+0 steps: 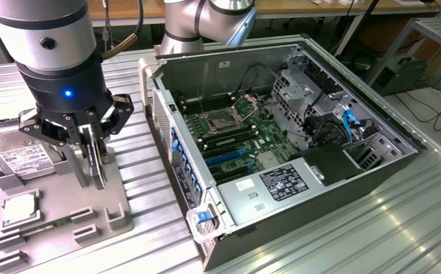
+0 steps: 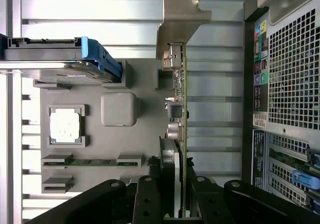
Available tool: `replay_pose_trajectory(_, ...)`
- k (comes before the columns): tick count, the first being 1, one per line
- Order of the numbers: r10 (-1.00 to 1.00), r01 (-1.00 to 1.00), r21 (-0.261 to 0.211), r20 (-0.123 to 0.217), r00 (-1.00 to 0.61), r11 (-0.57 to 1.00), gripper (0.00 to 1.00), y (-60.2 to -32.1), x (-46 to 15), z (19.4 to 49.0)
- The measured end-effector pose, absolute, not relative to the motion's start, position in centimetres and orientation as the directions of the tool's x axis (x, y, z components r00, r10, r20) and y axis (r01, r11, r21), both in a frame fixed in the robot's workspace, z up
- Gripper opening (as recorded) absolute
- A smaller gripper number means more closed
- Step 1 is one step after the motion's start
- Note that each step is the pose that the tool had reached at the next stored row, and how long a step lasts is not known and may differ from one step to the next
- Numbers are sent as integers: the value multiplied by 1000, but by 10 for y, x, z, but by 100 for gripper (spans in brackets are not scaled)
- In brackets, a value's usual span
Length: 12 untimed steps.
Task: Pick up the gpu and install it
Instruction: 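Pick up the gpu and move the gpu toward the slot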
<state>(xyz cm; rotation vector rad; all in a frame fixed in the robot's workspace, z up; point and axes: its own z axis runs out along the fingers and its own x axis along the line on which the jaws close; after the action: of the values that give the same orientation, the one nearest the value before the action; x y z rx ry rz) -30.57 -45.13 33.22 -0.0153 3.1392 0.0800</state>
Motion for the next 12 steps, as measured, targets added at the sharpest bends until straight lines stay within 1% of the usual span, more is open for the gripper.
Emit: replay_pose_trajectory(12, -10, -10, 51, -2, -1000, 999, 28, -451, -306, 341)
